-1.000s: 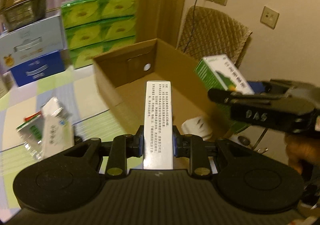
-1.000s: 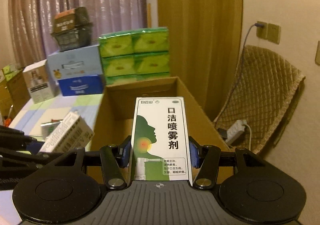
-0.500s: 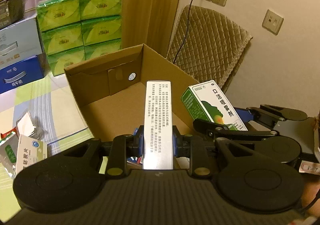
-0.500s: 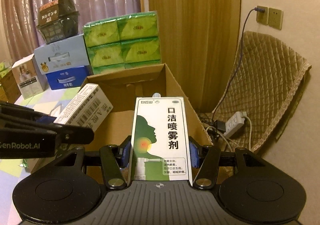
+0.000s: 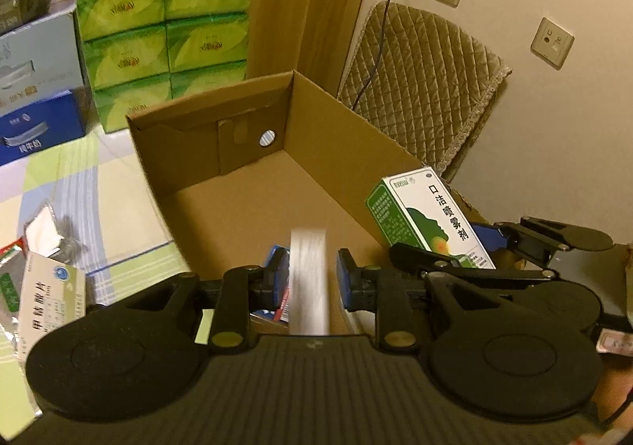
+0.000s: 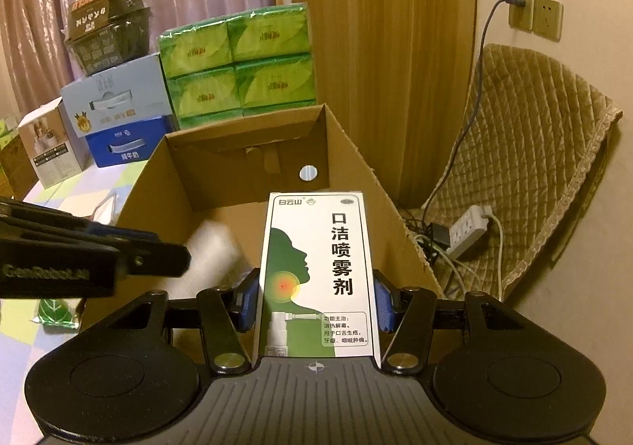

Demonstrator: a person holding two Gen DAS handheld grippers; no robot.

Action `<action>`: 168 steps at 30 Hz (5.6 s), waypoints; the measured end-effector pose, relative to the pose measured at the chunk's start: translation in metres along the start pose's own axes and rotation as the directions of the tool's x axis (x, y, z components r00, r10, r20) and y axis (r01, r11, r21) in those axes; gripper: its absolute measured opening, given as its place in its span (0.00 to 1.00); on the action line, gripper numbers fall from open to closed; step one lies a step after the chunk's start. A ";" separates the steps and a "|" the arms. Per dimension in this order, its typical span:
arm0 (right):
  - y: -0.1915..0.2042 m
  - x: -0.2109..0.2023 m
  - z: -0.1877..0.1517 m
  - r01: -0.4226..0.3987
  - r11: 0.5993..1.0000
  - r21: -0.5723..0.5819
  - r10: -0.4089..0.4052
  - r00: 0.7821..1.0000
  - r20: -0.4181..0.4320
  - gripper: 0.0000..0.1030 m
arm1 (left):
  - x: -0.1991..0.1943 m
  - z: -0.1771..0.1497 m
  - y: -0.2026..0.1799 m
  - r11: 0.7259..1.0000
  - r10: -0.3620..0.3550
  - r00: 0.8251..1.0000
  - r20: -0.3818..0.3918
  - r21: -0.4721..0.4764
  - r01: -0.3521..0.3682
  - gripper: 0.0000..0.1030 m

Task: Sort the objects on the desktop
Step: 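Lower both boxes into the cardboard box and open both tools, then withdraw both tools from the cardboard box back over the table, then grasp the white plastic spoon with the right tool while the left tool grasps the silver foil pouch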

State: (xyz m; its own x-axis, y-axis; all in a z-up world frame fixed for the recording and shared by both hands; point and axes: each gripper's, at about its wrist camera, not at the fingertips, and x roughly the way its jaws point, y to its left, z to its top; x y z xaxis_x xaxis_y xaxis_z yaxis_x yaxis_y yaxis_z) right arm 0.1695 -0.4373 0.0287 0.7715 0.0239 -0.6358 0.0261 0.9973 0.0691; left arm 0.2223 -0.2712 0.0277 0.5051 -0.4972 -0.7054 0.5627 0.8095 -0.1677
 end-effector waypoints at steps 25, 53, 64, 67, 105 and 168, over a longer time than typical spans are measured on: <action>0.022 -0.014 0.002 -0.055 0.998 0.041 0.053 0.998 0.039 0.61 | -0.067 -0.047 0.045 0.987 0.092 0.994 0.054 -0.136 -0.084 0.36; 0.152 -0.092 -0.038 -0.237 0.970 -0.061 0.237 0.972 -0.008 0.98 | -0.185 -0.140 0.100 0.929 0.300 0.953 0.047 -0.242 -0.281 0.97; 0.189 -0.088 -0.073 -0.281 0.955 -0.093 0.270 0.956 -0.118 0.98 | -0.206 -0.172 0.121 0.905 0.348 0.937 0.019 -0.268 -0.330 0.99; 0.195 -0.085 -0.080 -0.285 0.954 -0.097 0.270 0.952 -0.140 0.98 | -0.208 -0.178 0.124 0.902 0.349 0.937 0.010 -0.272 -0.334 0.99; 0.210 -0.034 -0.093 -0.288 0.946 -0.147 0.255 0.944 -0.208 0.98 | -0.177 -0.171 0.170 0.906 0.341 0.939 -0.052 -0.248 -0.342 0.99; 0.230 0.085 -0.095 -0.311 0.906 -0.287 0.239 0.935 -0.261 0.28 | -0.072 -0.138 0.244 0.968 0.127 0.985 -0.114 -0.204 -0.148 0.37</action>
State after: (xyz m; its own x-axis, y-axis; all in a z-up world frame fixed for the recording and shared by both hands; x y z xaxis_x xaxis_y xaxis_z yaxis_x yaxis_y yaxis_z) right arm 0.1804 -0.1996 -0.0829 0.5621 0.2787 -0.7787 -0.3992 0.9160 0.0397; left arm 0.2328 0.0046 -0.0575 0.4946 -0.3514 -0.7949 0.3363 0.9208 -0.1978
